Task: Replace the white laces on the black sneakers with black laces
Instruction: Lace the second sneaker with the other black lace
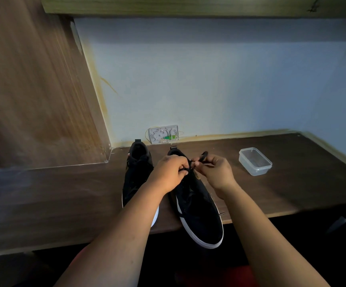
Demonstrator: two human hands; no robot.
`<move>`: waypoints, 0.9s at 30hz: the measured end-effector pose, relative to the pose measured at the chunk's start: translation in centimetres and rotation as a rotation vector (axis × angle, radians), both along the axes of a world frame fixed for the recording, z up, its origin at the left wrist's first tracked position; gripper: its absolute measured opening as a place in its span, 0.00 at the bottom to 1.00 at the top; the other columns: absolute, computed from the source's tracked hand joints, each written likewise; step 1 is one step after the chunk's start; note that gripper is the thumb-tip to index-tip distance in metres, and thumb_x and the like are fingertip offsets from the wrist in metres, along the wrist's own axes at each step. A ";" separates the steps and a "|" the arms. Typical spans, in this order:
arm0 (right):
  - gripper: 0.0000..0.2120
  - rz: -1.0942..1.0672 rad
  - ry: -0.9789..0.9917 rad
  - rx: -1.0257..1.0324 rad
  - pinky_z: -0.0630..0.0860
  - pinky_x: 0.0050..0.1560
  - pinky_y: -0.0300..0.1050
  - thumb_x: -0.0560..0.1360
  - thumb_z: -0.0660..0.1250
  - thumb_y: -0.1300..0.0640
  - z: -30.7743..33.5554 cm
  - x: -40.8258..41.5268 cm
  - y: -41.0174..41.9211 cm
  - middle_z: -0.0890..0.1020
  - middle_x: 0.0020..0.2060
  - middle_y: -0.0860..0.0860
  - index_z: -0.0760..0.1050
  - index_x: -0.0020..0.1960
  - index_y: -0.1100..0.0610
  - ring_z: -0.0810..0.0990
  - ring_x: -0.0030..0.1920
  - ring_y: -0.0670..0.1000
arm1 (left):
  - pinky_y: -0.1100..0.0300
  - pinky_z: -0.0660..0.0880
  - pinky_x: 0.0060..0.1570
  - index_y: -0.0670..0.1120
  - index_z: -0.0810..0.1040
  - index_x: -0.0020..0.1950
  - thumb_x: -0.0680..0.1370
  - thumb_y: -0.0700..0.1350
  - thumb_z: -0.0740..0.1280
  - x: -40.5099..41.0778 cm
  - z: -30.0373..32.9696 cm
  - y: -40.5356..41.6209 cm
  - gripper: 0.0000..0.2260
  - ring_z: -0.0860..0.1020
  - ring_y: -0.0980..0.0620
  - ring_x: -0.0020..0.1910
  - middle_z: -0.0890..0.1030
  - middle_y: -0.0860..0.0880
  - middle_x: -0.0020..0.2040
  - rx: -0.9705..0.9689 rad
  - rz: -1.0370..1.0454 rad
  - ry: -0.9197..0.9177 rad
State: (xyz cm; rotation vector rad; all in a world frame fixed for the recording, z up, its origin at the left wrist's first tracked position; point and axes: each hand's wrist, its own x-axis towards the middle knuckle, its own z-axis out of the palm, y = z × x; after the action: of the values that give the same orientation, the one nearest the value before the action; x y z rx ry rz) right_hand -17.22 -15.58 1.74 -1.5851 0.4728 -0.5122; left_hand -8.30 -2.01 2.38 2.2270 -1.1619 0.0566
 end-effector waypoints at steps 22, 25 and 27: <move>0.05 -0.159 0.012 -0.378 0.73 0.40 0.30 0.74 0.71 0.60 -1.1 0.6 1.7 0.81 0.38 0.42 0.77 0.44 0.52 0.79 0.40 0.36 | 0.60 0.78 0.47 0.44 0.83 0.49 0.74 0.38 0.71 0.0 0.0 0.3 0.05 0.80 0.54 0.42 0.81 0.48 0.45 -0.065 -0.014 0.067; 0.06 -0.161 -0.005 -0.382 0.70 0.35 0.25 0.74 0.71 0.60 -1.2 0.6 1.7 0.81 0.37 0.43 0.75 0.43 0.51 0.78 0.38 0.35 | 0.61 0.79 0.48 0.44 0.83 0.50 0.75 0.39 0.71 0.2 0.0 0.3 0.05 0.81 0.55 0.43 0.83 0.48 0.46 -0.058 -0.027 0.086; 0.06 -0.157 -0.003 -0.370 0.70 0.35 0.25 0.73 0.71 0.61 -1.3 0.6 1.8 0.82 0.37 0.45 0.75 0.43 0.51 0.79 0.37 0.35 | 0.61 0.79 0.47 0.45 0.82 0.50 0.75 0.39 0.70 0.3 -0.1 0.3 0.05 0.81 0.56 0.43 0.82 0.49 0.45 -0.055 -0.031 0.085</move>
State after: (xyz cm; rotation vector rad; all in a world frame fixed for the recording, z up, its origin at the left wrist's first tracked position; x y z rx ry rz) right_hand -16.60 -13.75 0.45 -1.9085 0.5242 -0.7549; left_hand -8.03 -1.68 2.27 2.1416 -1.1348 -0.0178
